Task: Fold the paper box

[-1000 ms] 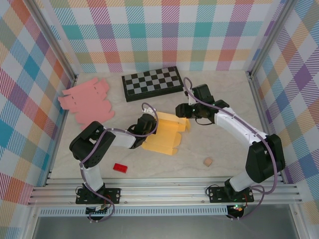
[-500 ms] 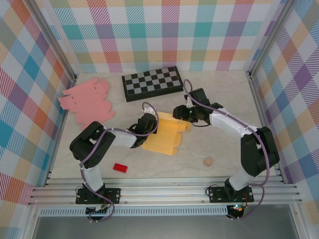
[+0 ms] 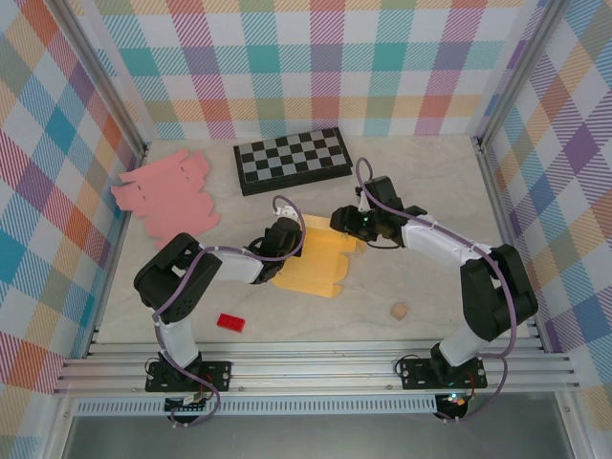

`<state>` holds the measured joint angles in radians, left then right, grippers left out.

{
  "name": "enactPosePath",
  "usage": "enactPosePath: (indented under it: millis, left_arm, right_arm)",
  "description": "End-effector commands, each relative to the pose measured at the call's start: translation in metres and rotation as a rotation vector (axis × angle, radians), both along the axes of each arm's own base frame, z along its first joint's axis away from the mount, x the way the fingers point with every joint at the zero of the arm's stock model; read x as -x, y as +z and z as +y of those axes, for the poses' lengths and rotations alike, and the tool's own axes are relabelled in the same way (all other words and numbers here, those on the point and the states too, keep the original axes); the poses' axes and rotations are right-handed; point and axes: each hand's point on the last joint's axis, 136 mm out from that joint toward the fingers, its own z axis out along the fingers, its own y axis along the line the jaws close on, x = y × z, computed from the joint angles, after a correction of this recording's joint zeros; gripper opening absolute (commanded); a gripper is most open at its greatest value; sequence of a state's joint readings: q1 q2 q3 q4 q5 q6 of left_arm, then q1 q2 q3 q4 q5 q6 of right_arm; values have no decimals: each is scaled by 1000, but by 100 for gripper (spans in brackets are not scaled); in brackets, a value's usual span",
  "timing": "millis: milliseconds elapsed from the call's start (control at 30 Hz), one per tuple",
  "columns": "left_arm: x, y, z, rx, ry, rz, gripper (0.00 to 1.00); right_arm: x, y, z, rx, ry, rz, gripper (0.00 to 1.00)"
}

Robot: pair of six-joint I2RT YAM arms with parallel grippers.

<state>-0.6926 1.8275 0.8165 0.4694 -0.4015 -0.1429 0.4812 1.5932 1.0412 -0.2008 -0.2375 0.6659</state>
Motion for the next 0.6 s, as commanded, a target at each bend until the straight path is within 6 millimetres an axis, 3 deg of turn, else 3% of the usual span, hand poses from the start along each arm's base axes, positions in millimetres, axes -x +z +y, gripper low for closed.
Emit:
enactPosePath:
  millis: [0,167,567]
  left_arm:
    - [7,-3,-3,-12,-1,21,6]
    - [8,-2,-6,-6,-6,20,6]
    - [8,-3,-4,7,21,24,5]
  right_arm:
    - [4,7,17,-95,20,19,51]
    - [2,13,19,-113,16,8,40]
    - [4,-1,7,-54,-32,14,9]
